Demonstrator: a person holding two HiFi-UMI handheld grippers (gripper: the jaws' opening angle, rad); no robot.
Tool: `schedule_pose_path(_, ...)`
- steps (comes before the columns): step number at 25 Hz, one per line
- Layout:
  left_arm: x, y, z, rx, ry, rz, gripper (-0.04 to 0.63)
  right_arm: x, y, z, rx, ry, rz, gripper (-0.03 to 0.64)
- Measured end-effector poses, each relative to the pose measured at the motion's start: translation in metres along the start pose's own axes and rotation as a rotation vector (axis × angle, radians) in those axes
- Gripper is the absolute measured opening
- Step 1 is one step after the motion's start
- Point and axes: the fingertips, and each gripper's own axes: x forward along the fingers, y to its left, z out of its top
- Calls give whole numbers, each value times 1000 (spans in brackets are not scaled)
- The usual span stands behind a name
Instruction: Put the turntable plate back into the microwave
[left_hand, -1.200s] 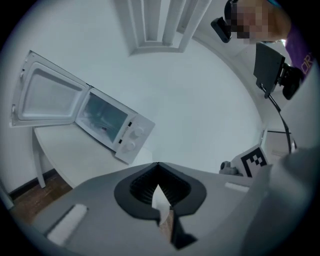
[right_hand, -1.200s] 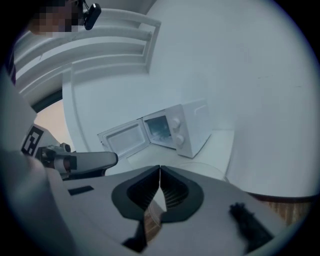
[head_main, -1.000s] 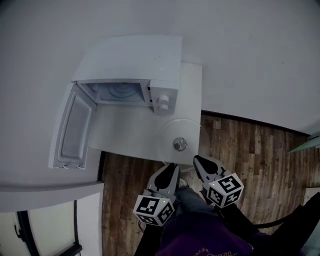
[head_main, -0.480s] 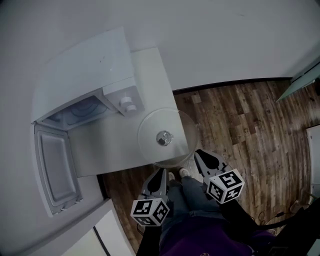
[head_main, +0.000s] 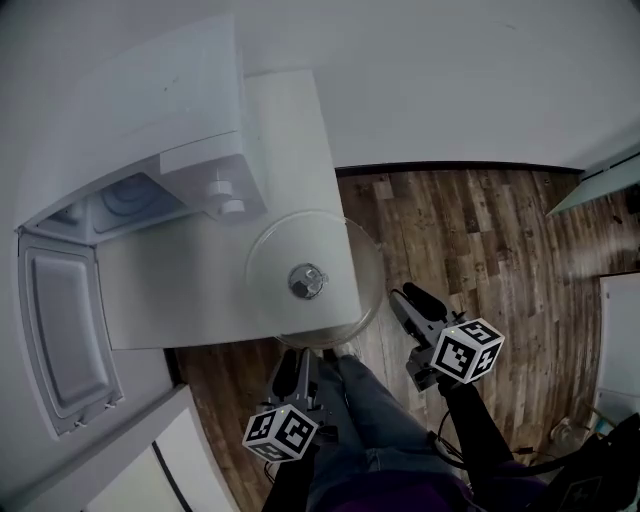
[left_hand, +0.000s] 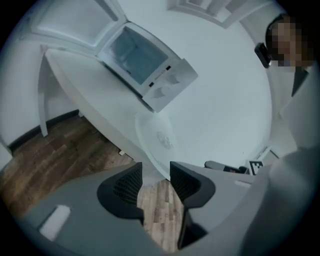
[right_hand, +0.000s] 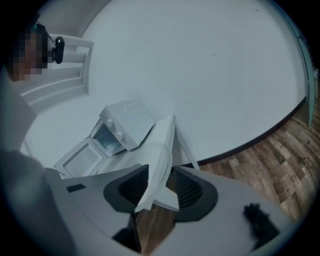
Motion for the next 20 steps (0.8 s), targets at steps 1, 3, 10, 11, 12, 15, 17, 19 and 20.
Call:
schedule_pose_path(1,4,1,-3,-51,-11,-3,161,4,-3,-4,18,16,17,150)
schedule_pose_path(3,13,0,-9,-130,-28,-23,161,11,-7,-12,57,43,46,155)
schedule_pose_path(10,32,-6,-10,-348,-158,-47,163,27,6,-41,177,120,197,166)
schedule_pose_path(11,34,-7,-9,-368,-172,-47,163,29,8,-43,185,124,210,166)
schedule_pose_path(12,36,-8,-9,-384,-185,-55,163,31,11,-44,195,123,219,166)
schedule_pose_path(15,44,-13,-6,-397,-220,-76,163,37,12,-41,227,101,229,164)
schedule_pose_path(17,45,-11,-7,-418,-241,-65,163,40,15,-42,258,102,249,164)
schedule_pose_path(19,44,-7,-10,-448,-251,-56,153,42,18,-43,277,117,267,164)
schedule_pose_path(20,43,-6,-10,-456,-252,-55,144,43,18,-44,274,125,268,164)
